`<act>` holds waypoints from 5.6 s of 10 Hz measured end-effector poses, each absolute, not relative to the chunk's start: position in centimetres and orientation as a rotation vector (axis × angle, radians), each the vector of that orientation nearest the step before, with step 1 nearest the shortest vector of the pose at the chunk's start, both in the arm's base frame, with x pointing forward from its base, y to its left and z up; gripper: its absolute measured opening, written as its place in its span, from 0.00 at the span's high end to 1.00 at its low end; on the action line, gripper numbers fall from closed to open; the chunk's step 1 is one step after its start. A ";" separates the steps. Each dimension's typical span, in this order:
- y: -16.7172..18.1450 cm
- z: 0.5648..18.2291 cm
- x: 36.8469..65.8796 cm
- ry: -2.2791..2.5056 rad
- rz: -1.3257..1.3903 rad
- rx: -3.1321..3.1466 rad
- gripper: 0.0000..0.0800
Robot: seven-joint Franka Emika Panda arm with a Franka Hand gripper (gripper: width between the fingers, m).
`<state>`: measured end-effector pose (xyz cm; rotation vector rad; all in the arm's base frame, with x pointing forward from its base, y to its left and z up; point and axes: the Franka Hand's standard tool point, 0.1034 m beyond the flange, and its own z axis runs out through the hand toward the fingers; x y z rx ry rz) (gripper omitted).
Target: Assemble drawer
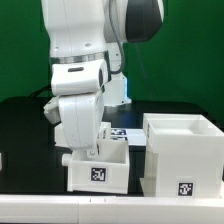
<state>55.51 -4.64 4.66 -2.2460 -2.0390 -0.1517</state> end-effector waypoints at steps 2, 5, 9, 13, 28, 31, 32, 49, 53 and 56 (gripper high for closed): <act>-4.3 4.1 55.4 -2.106 -0.176 -2.222 0.95; -3.1 2.6 54.7 -2.092 -0.168 -2.215 0.95; -0.9 3.1 55.6 -2.097 -0.177 -2.221 0.95; -0.7 2.3 55.5 -2.134 -0.149 -2.182 0.95; 0.3 6.1 57.4 -2.076 -0.086 -2.184 0.44; -4.5 6.9 57.7 -2.070 -0.178 -2.056 0.21; -6.1 5.9 57.5 -1.990 -0.257 -2.042 0.19; 1.5 1.6 56.1 -1.921 -0.306 -2.075 0.19; 1.3 1.6 56.3 -1.883 -0.284 -2.139 0.19; -1.7 2.5 55.9 -1.841 -0.269 -2.178 0.19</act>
Offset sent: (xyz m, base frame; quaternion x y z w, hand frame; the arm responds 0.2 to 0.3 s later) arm -0.0092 0.0187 -0.0163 -0.0113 -0.0054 0.0164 0.9998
